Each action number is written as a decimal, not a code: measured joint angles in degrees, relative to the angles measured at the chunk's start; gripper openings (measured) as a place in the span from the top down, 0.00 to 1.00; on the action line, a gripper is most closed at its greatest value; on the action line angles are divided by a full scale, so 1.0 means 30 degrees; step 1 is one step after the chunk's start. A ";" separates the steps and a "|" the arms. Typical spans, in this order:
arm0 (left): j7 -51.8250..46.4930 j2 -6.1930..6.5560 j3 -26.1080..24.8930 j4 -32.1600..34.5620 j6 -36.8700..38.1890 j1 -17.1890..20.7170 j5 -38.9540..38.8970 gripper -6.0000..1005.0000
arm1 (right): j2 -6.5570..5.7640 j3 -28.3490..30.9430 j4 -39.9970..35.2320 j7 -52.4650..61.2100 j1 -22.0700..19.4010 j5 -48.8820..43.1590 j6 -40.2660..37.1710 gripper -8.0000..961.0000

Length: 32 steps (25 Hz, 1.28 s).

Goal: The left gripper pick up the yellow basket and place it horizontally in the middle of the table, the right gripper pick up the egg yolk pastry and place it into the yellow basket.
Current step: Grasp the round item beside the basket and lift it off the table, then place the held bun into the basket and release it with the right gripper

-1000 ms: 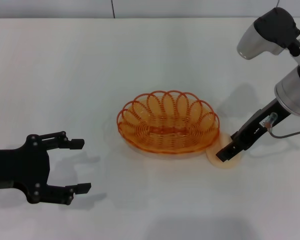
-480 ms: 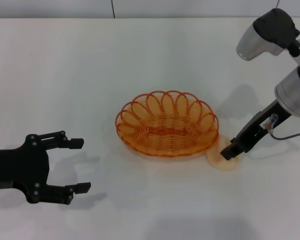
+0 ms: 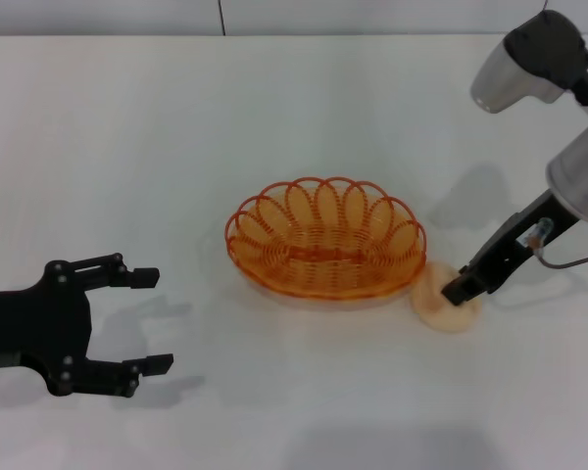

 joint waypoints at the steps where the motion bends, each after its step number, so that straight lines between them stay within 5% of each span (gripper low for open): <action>1: 0.0099 -0.0008 -0.0112 -0.0001 0.0007 0.0009 -0.0006 0.12 | -0.0077 0.0100 -0.0013 -0.0017 -0.0019 -0.0127 -0.0058 0.76; 13: -0.0090 0.0027 -0.0311 -0.0079 0.0067 0.0164 0.0123 0.12 | -0.0716 0.4121 -0.2036 -0.1818 -0.0245 -0.1095 -0.3021 0.83; 18: -0.0411 0.0091 -0.0632 -0.0159 0.0033 0.0095 0.0210 0.12 | -0.0165 0.4732 -0.2748 -0.3054 0.0155 0.0527 -0.3620 0.88; 21: -0.0570 0.0115 -0.0657 -0.0179 0.0002 0.0056 0.0227 0.12 | 0.0132 0.3595 -0.2550 -0.3600 0.0464 0.1989 -0.2748 0.91; 32: -0.0978 0.0113 -0.0644 -0.0130 -0.0071 0.0005 0.0411 0.12 | 0.0172 -0.3053 -0.2193 -0.3901 0.0494 0.4392 0.4393 0.95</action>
